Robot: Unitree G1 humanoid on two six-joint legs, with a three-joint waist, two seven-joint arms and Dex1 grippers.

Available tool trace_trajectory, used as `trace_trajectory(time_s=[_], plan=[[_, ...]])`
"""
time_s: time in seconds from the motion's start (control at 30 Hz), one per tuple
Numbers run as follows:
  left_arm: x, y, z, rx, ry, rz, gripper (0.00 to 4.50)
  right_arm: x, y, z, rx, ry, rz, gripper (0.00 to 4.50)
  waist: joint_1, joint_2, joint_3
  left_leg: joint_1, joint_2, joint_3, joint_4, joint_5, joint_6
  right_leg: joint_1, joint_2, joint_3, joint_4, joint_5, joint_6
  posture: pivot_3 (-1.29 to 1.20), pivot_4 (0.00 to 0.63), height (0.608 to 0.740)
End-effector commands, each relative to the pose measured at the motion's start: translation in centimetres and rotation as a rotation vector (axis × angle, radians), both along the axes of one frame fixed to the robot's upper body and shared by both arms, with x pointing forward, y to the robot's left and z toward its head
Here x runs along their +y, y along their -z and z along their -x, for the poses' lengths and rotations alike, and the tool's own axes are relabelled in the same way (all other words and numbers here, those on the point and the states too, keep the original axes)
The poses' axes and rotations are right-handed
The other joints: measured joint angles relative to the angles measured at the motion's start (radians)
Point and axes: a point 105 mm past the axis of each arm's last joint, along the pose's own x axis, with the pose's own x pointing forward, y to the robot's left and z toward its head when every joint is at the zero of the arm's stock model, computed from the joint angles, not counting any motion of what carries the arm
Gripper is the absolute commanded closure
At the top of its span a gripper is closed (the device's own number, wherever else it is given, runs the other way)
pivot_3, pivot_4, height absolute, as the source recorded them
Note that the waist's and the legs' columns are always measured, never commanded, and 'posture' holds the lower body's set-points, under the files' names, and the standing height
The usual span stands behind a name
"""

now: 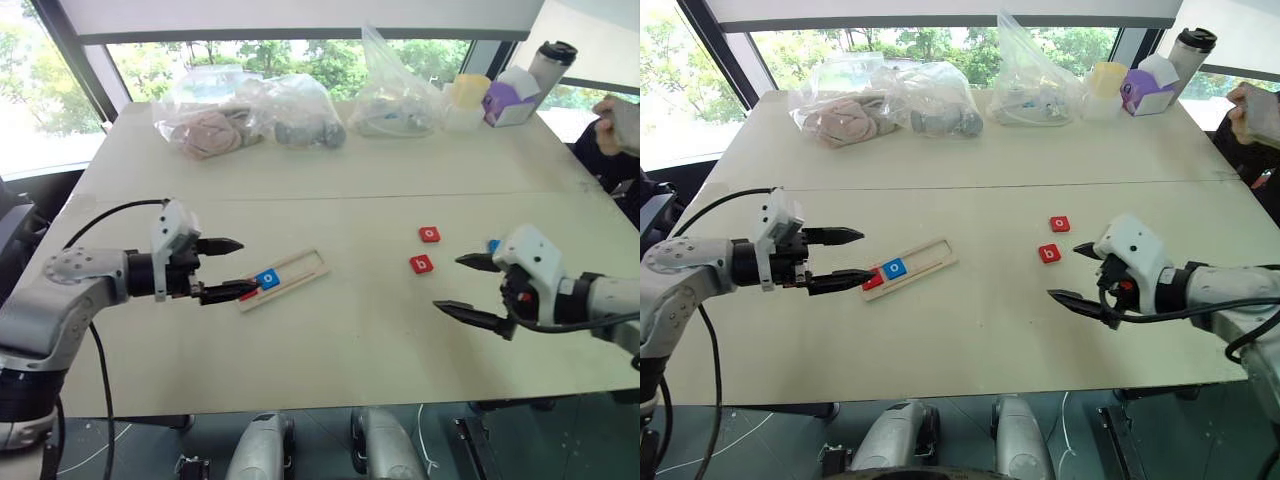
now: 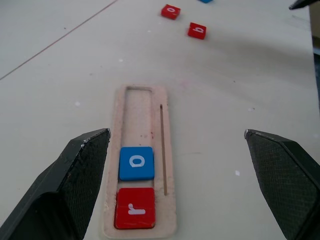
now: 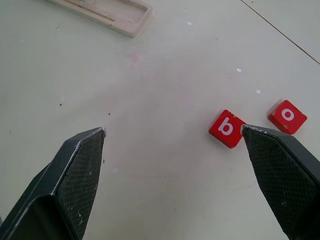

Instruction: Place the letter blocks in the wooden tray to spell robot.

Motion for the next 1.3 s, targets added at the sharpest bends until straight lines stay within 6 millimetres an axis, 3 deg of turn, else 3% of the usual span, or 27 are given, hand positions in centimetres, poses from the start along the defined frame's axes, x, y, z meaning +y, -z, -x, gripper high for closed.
trace_trajectory(time_s=[0.03,0.3,0.73,1.07,1.3], plan=[[0.3,-1.2,0.2,-0.042,0.019,-0.003,0.00,-0.4,-1.3,-0.2,-0.044,-0.023,0.021,0.04,0.000,0.000,0.000,0.000,0.000,0.000,0.000,0.000,0.000,0.000,0.000,0.000,0.000,0.000,0.000,0.00,0.150,0.740],[0.2,-1.8,0.4,-0.047,0.020,-0.003,0.00,-0.7,-1.8,-0.9,-0.063,-0.041,0.038,0.04,0.000,0.000,0.000,0.000,0.000,0.000,0.000,0.000,0.000,0.000,-0.001,0.001,0.000,0.000,0.000,0.00,0.150,0.740],[-0.2,-0.5,0.7,-0.042,0.007,-0.037,0.00,-0.1,-1.9,-1.4,-0.089,-0.048,0.039,0.04,0.001,0.001,0.001,0.000,0.000,0.000,-0.001,0.000,0.000,0.000,-0.004,0.001,0.000,0.000,0.000,0.00,0.150,0.740],[-1.7,3.2,-1.4,-0.116,-0.110,-0.057,0.00,1.2,-0.8,-0.8,-0.090,-0.042,0.015,0.04,0.000,0.001,0.000,0.000,0.000,0.000,-0.002,0.000,-0.001,-0.001,-0.005,0.002,0.000,0.000,0.000,0.00,0.150,0.740],[-1.6,6.2,-2.4,-0.108,-0.161,-0.067,0.00,1.7,0.1,0.1,-0.085,-0.019,-0.001,0.04,0.001,0.001,0.000,-0.001,0.000,0.000,-0.003,0.000,-0.001,-0.002,-0.006,0.002,0.000,0.000,-0.001,0.00,0.150,0.740]])
